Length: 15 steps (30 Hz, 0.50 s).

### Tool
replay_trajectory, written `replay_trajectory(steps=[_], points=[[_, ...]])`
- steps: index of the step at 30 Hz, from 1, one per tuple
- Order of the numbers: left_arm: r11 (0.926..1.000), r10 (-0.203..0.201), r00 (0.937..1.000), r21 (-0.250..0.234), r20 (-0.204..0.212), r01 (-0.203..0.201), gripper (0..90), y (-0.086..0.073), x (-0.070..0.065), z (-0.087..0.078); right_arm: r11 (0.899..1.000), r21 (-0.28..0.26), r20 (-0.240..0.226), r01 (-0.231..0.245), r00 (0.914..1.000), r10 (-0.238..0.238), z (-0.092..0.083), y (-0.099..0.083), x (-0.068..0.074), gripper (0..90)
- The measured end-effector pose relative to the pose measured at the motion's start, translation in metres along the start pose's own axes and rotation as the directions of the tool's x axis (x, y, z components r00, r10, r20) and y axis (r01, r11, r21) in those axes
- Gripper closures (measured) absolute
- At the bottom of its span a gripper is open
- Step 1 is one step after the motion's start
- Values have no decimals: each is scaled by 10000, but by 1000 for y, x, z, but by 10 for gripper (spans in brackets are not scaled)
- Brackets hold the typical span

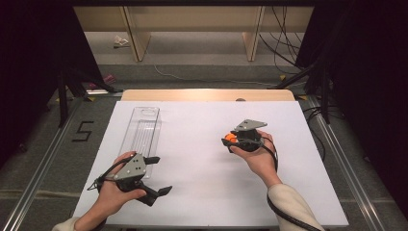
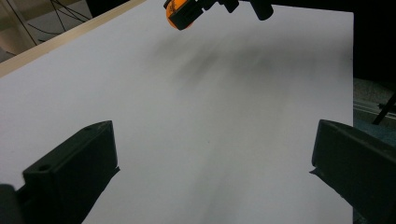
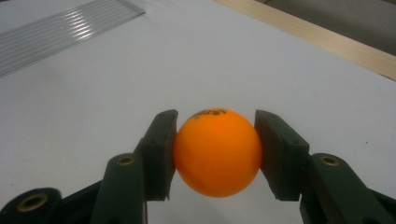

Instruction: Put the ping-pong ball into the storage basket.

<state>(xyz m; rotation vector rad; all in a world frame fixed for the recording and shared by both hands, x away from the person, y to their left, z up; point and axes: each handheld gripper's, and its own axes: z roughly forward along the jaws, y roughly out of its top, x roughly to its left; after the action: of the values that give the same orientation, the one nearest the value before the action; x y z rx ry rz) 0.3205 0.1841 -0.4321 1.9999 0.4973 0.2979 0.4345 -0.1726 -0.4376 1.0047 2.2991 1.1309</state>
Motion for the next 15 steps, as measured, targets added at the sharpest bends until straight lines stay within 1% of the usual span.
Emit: replay_trajectory(steps=[15], points=[[10000, 8, 10000, 13, 2, -8, 0, 0, 0, 0, 9998, -192, -138, 71, 9999, -73, -1, 5, 6, 515]])
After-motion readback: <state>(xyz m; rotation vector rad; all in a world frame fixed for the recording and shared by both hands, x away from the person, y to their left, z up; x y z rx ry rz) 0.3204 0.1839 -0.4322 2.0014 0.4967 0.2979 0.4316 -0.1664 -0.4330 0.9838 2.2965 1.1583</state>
